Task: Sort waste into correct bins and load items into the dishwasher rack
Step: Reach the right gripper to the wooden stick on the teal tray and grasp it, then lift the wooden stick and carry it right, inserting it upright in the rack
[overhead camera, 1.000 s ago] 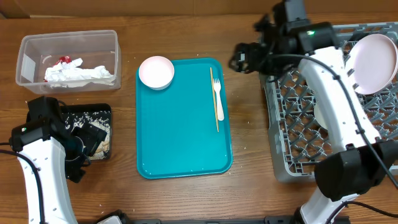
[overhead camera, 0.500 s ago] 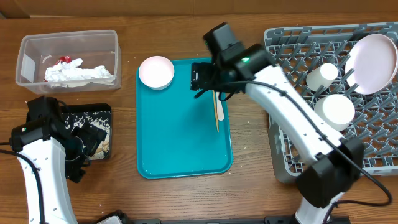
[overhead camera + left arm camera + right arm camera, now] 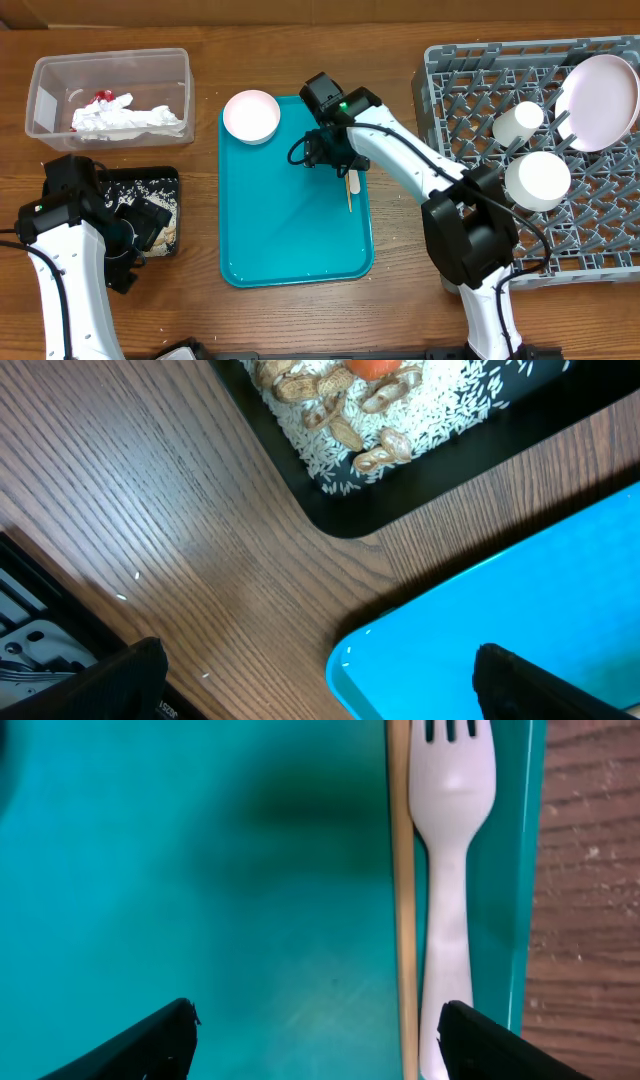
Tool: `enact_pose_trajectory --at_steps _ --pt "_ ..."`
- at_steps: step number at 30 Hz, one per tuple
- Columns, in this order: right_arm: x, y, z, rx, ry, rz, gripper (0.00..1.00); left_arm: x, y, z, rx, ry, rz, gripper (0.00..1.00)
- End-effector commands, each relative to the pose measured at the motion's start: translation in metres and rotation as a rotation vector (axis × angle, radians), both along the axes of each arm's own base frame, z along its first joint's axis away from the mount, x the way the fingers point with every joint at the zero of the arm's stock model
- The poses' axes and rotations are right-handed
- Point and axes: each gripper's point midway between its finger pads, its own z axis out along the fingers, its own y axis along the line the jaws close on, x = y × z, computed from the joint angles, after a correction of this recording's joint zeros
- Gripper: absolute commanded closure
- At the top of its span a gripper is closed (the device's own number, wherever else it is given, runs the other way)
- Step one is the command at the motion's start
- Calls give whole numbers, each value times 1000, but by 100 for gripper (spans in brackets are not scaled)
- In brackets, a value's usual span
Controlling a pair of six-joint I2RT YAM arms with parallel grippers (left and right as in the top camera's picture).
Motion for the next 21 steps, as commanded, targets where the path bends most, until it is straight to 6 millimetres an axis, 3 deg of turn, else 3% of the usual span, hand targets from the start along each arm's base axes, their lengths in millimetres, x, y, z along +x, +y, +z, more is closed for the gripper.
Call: enact_pose_trajectory --at_steps 1,10,18,21 --pt "3 -1 -11 -24 -3 14 19 0 0 0 1 -1 -12 0" --pt "9 2 -32 -34 -7 45 19 0 0 0 1 -1 -12 0" --pt "11 4 -37 -35 -12 77 18 0 0 0 1 -1 -12 0" --pt "5 5 -41 -24 15 81 27 0 0 0 1 -1 -12 0"
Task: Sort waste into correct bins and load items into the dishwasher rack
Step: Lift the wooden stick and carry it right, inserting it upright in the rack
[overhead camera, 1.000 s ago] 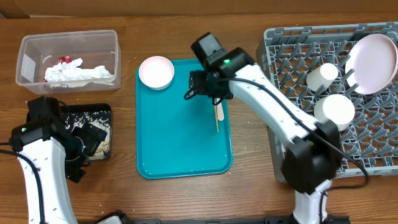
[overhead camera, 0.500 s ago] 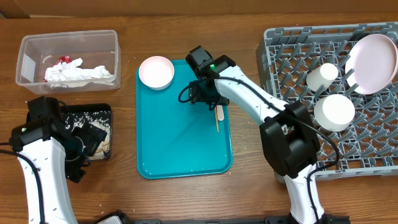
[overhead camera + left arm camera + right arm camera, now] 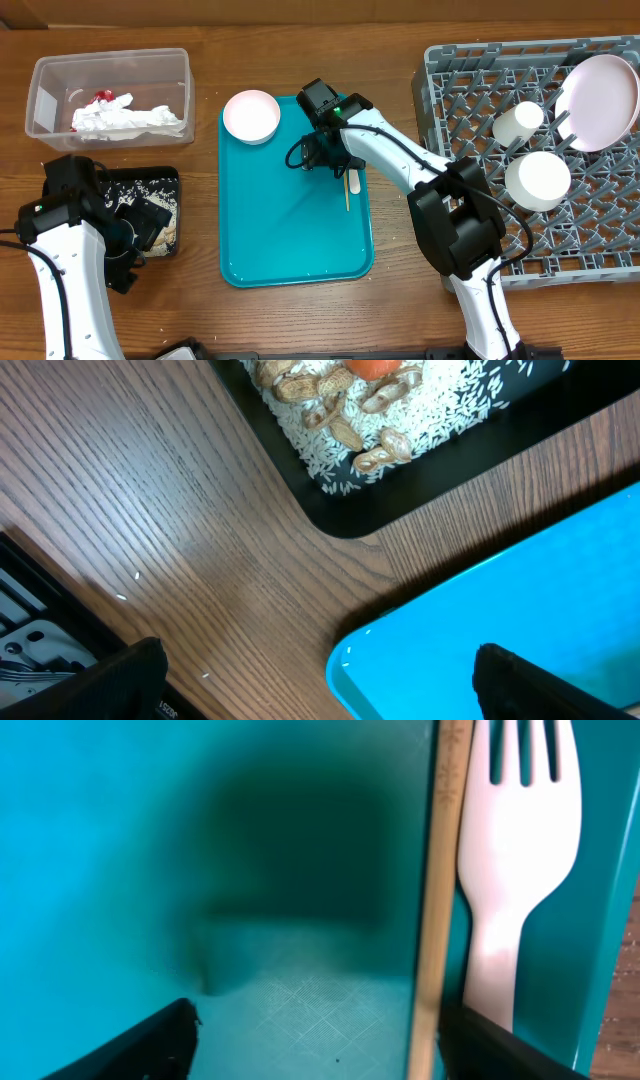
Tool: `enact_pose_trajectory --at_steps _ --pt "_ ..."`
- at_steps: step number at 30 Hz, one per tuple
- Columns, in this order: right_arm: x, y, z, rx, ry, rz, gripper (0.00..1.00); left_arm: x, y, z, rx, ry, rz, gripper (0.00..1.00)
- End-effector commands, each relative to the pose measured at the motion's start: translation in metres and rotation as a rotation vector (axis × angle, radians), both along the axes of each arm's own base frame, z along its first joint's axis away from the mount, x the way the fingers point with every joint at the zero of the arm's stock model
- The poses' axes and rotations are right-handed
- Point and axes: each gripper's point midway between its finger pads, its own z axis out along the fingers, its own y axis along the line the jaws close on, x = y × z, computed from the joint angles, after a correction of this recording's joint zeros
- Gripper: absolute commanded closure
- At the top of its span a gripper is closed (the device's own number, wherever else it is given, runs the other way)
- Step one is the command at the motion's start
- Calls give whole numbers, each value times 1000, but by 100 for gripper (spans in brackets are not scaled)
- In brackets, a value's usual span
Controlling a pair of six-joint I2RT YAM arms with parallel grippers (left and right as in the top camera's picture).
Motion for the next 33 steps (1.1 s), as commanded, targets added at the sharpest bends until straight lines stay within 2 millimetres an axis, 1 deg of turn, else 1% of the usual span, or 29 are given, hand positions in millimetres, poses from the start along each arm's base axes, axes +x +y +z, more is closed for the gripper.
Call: enact_pose_trajectory --at_steps 1,2,3,8,11,14,15,17,20,22,25,26,29,31,32,33 --pt "-8 0 -12 -4 36 10 33 0 0 0 1 -1 -12 0" --pt "-10 -1 -14 -7 46 -8 41 0 0 0 1 -1 -12 0" --pt "-12 -2 -16 -9 52 -18 45 0 0 0 1 -1 -12 0" --pt "-19 -7 -23 -19 77 -63 52 0 0 0 1 -1 -12 0" --pt "-21 -9 -25 -21 84 -81 66 0 0 0 1 -1 -12 0" --pt "-22 -8 -25 -18 90 -79 84 0 0 0 1 -1 -12 0" --pt "-24 -6 -25 -10 98 -77 91 0 0 0 1 -1 -12 0" --pt "-26 -5 -25 -1 111 -75 96 0 0 0 1 -1 -12 0" --pt "-31 -1 -21 24 139 -71 96 0 0 0 1 -1 -12 0" --pt "-31 3 -13 39 145 -69 96 0 0 0 1 -1 -12 0" --pt "-26 2 10 54 128 -74 96 0 0 0 1 -1 -12 0" --pt "-22 1 27 68 109 -75 96 0 0 0 1 -1 -12 0" --pt "-13 -5 64 98 63 -36 96 0 0 0 1 -1 -12 0" --pt "-8 -15 95 116 26 7 96 0 0 0 1 -1 -12 0" --pt "-5 -25 110 118 6 24 96 0 0 0 1 -1 -12 0" --pt "0 -42 133 121 -26 36 96 0 0 0 1 -1 -12 0"
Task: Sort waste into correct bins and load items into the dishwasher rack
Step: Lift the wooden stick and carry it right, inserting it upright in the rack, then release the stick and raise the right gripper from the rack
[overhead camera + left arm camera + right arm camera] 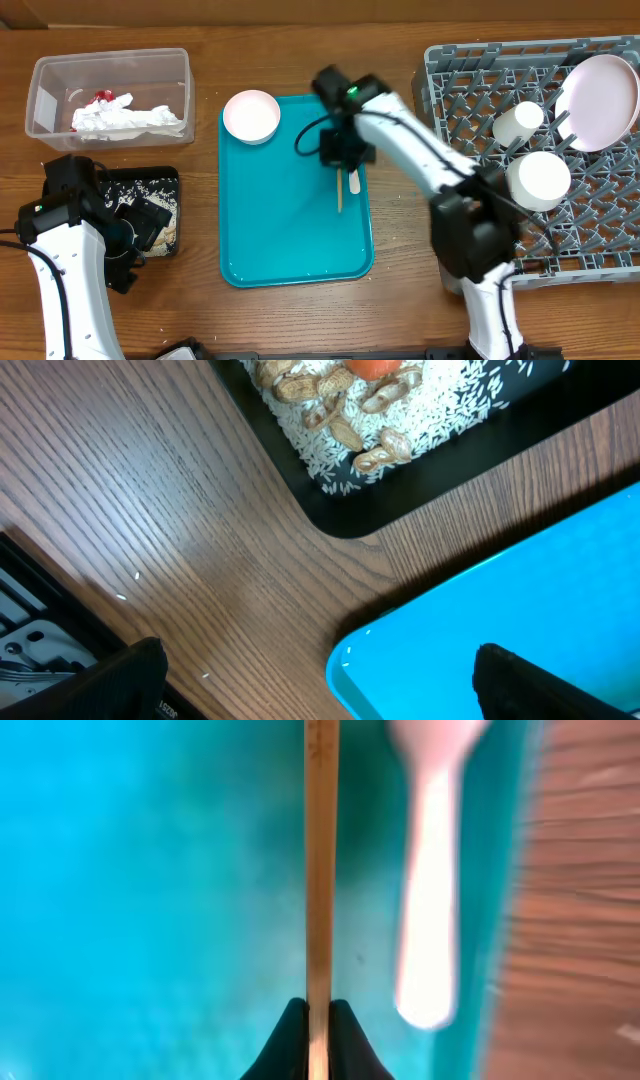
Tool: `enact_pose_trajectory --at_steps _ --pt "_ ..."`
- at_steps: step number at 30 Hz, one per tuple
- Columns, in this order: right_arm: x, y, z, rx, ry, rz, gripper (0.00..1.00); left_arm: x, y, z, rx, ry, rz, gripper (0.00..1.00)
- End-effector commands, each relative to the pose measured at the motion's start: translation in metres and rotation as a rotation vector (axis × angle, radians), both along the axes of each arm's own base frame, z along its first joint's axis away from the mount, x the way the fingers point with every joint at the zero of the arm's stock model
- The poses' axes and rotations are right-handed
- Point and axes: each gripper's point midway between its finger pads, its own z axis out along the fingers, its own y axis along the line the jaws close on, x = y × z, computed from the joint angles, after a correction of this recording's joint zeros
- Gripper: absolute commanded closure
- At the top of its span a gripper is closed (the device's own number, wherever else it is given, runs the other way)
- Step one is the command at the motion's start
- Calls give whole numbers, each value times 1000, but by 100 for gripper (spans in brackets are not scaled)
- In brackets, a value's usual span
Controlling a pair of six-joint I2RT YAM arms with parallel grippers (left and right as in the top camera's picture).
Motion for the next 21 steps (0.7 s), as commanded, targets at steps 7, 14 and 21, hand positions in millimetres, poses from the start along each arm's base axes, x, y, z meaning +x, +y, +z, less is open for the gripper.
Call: enact_pose_trajectory --at_steps 7,14,21 --pt "51 -130 155 92 -316 4 96 0 0 0 1 -1 -12 0" --pt "51 -199 142 132 -278 47 96 0 0 0 1 -1 -12 0" --pt "57 -227 125 128 -284 17 81 0 0 0 1 -1 -12 0"
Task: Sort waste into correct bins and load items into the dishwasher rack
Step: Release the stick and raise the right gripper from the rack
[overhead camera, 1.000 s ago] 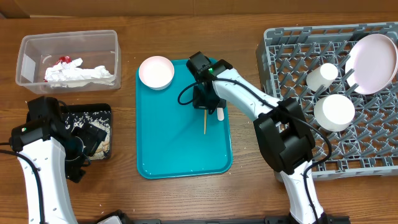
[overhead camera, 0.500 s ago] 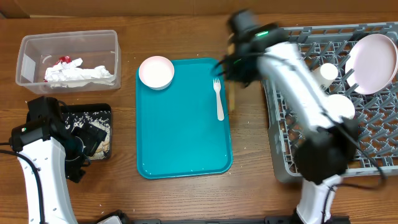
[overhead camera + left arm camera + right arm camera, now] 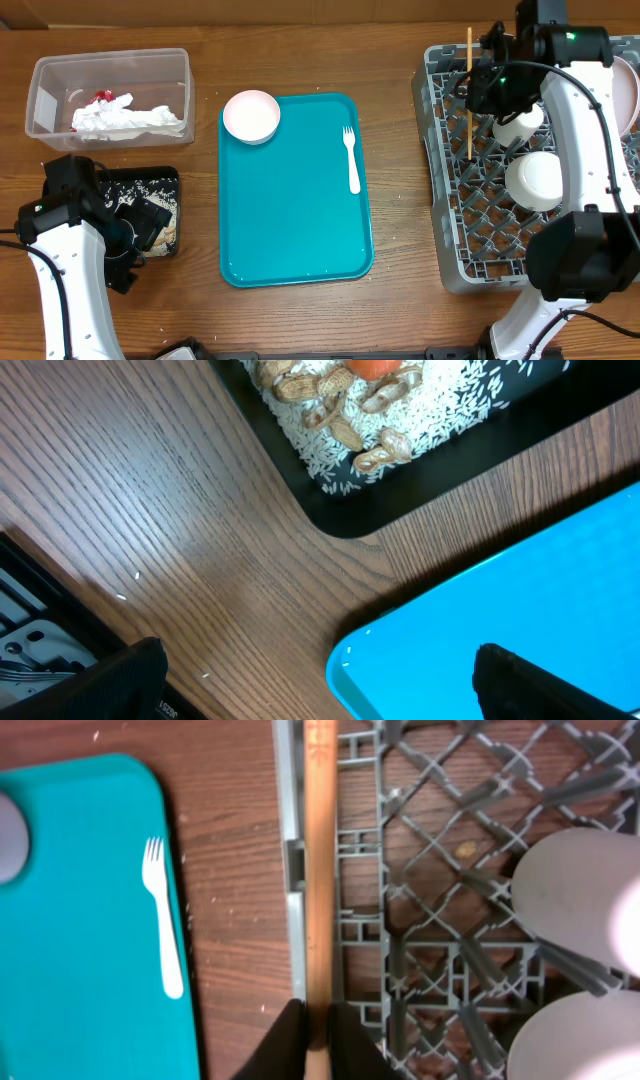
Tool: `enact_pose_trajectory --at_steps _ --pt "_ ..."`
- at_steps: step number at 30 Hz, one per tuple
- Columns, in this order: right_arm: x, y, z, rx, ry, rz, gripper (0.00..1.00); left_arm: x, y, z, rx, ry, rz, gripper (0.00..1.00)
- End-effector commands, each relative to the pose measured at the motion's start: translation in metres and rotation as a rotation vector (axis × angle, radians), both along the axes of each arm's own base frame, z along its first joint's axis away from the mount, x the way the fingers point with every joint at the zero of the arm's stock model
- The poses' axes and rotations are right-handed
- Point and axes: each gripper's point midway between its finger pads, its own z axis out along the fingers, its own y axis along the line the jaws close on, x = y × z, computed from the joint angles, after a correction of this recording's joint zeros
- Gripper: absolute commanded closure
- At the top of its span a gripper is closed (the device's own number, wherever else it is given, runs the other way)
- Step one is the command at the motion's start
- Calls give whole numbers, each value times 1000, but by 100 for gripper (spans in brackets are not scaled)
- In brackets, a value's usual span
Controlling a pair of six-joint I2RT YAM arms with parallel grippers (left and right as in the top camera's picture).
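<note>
My right gripper (image 3: 318,1020) is shut on a wooden chopstick (image 3: 320,870). In the overhead view the chopstick (image 3: 468,90) hangs over the left edge of the grey dishwasher rack (image 3: 470,250), with the right gripper (image 3: 487,88) beside it. A white plastic fork (image 3: 350,160) lies on the right side of the teal tray (image 3: 290,230), and a pink bowl (image 3: 251,115) sits at its top left corner. My left gripper (image 3: 320,680) is open and holds nothing. It hovers by the tray's corner near the black bin (image 3: 400,420) of rice and peanuts.
Two white cups (image 3: 520,122) (image 3: 537,178) stand in the rack, and a pink plate (image 3: 628,95) leans at its far right, partly behind my arm. A clear bin (image 3: 110,90) with crumpled tissue sits at the back left. The black bin (image 3: 150,190) lies beside my left arm.
My right gripper, shut on the chopstick over the tray beside the fork, now holds it over the rack's left edge. The fork stays on the tray. The left arm has not moved.
My right gripper was open above the chopstick and fork lying side by side on the tray. It was then closer to them, still open. Then it was shut on the chopstick, and now holds it above the rack. The left arm stayed still throughout.
</note>
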Motion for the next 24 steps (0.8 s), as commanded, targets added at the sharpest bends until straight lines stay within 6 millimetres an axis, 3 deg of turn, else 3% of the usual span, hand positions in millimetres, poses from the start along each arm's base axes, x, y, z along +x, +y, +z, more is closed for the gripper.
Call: enact_pose_trajectory --at_steps 1,7,14,16,21,24 --pt "3 0 -8 18 -4 40 78 0 0 0 1 -1 -12 0" --pt "5 3 -17 23 19 35 61 0 0 0 1 -1 -12 0" --pt "0 19 -12 119 40 34 58 0 0 0 1 -1 -12 0" --pt "-4 32 -8 175 47 56 56 0 0 0 1 -1 -12 0" --pt "-22 89 -1 267 91 162 41 0 0 0 1 -1 -12 0" --pt "-28 116 -10 168 118 150 22 0 0 0 1 -1 -12 0"
